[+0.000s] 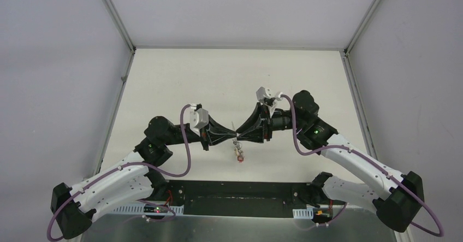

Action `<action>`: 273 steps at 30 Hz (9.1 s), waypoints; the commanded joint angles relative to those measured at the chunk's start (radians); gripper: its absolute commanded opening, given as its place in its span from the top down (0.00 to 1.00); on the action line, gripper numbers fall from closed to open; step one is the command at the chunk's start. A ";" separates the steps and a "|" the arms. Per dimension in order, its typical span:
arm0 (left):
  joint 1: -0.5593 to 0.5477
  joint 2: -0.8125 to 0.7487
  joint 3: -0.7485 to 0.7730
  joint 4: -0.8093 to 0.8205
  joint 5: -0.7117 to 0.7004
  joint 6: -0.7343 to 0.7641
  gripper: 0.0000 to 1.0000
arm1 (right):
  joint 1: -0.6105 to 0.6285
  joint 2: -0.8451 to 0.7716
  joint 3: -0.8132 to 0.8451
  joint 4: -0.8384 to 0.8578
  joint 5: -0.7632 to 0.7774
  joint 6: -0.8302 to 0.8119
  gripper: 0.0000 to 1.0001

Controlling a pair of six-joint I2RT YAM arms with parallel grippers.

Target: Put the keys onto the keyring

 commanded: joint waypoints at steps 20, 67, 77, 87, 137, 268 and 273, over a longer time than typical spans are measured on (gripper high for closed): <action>-0.008 -0.103 -0.028 0.034 -0.033 -0.004 0.53 | 0.039 -0.066 0.017 -0.033 0.124 -0.078 1.00; -0.008 0.004 -0.022 0.220 -0.080 -0.183 0.79 | 0.038 -0.079 -0.067 0.243 0.137 0.099 1.00; -0.007 0.012 -0.021 0.212 -0.084 -0.197 0.98 | 0.038 -0.079 -0.064 0.231 0.134 0.092 1.00; -0.009 -0.010 -0.021 0.171 -0.104 -0.183 1.00 | 0.038 -0.084 -0.042 0.145 0.145 0.043 0.83; -0.008 0.019 -0.008 0.122 -0.120 -0.182 0.81 | 0.038 -0.056 0.068 -0.103 0.181 -0.093 1.00; -0.009 -0.191 -0.107 -0.220 -0.328 -0.248 1.00 | -0.163 0.553 0.217 -0.788 0.446 0.025 0.42; -0.008 -0.191 -0.114 -0.217 -0.325 -0.264 1.00 | -0.179 0.545 0.189 -0.785 0.437 0.065 0.42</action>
